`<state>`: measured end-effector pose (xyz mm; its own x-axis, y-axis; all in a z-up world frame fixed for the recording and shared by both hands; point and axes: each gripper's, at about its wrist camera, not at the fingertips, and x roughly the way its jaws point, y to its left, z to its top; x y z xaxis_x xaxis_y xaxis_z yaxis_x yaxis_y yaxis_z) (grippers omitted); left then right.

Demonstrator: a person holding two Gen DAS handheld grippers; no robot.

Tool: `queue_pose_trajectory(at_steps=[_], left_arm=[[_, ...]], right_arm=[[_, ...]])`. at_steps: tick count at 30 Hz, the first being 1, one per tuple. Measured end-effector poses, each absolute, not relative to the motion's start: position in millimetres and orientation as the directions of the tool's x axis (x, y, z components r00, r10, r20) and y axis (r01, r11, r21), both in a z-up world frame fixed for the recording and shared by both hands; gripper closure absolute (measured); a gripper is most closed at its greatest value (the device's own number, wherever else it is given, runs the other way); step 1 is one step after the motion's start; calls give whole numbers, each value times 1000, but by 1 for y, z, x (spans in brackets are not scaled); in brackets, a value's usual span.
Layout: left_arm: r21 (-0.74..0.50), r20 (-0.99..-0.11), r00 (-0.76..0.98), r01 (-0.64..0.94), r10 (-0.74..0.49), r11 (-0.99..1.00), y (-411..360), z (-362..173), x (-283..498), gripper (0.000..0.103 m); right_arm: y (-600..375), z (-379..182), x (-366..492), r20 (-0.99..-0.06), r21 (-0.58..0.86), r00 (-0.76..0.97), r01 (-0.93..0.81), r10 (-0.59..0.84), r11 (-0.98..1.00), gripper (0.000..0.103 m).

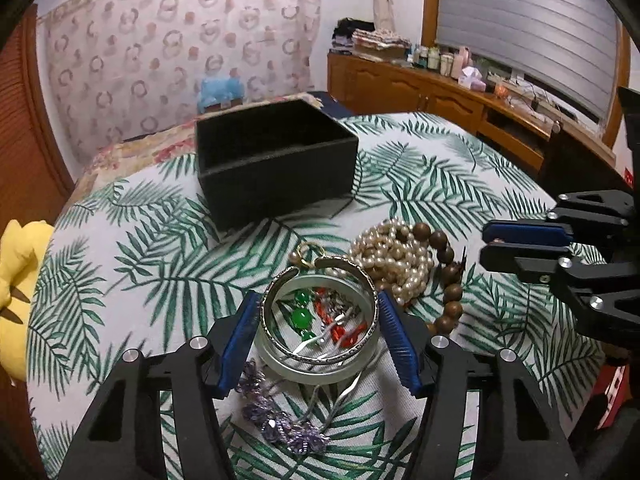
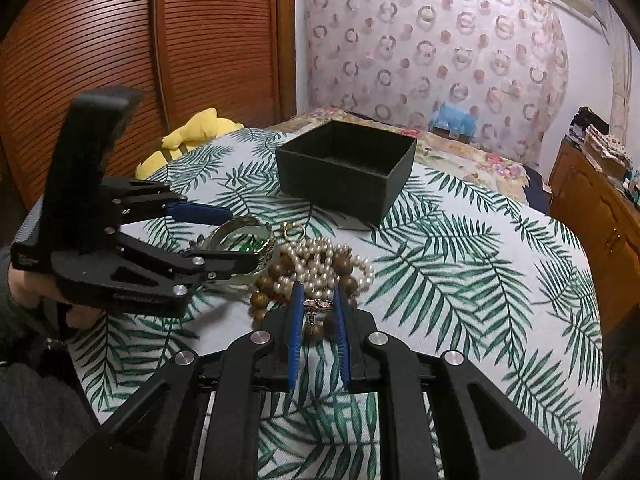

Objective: Organize jewelry
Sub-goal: 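Carry the ring and silver bangle into the black box and open both grippers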

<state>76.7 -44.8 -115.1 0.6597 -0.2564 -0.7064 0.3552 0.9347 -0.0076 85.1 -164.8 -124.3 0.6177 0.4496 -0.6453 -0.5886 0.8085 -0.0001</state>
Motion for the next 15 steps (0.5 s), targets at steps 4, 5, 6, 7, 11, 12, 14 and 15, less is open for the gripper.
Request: queue_pose_trajectory(at_steps=[4, 5, 6, 7, 11, 12, 14, 15], left_arm=[[-16, -692, 676, 340, -255, 940, -39, -106, 81, 45], [-16, -686, 683, 332, -252, 943, -37, -103, 82, 45], [-17, -681, 688, 328, -251, 945, -35, -100, 84, 45], [-19, -676, 692, 324, -251, 946, -33, -96, 87, 45], [-23, -658, 710, 314, -251, 949, -30, -84, 98, 45], [-21, -652, 716, 311, -249, 950, -29, -79, 102, 45], [-15, -645, 725, 305, -242, 952, -28, -73, 111, 45], [-11, -643, 728, 301, -237, 954, -28, -70, 116, 45]], right_arm=[[-159, -117, 102, -635, -4, 626, -588, 452, 809, 86], [-158, -115, 108, -632, -4, 629, -587, 454, 809, 86], [-156, -112, 114, -627, -5, 634, -585, 453, 811, 86], [-154, -109, 120, -622, -8, 639, -583, 453, 812, 86], [-149, -98, 145, -600, -8, 655, -579, 459, 815, 86], [-148, -96, 152, -595, -7, 659, -576, 460, 817, 86], [-146, -91, 169, -584, 3, 664, -574, 468, 819, 86], [-145, -89, 174, -580, 9, 663, -576, 473, 818, 86]])
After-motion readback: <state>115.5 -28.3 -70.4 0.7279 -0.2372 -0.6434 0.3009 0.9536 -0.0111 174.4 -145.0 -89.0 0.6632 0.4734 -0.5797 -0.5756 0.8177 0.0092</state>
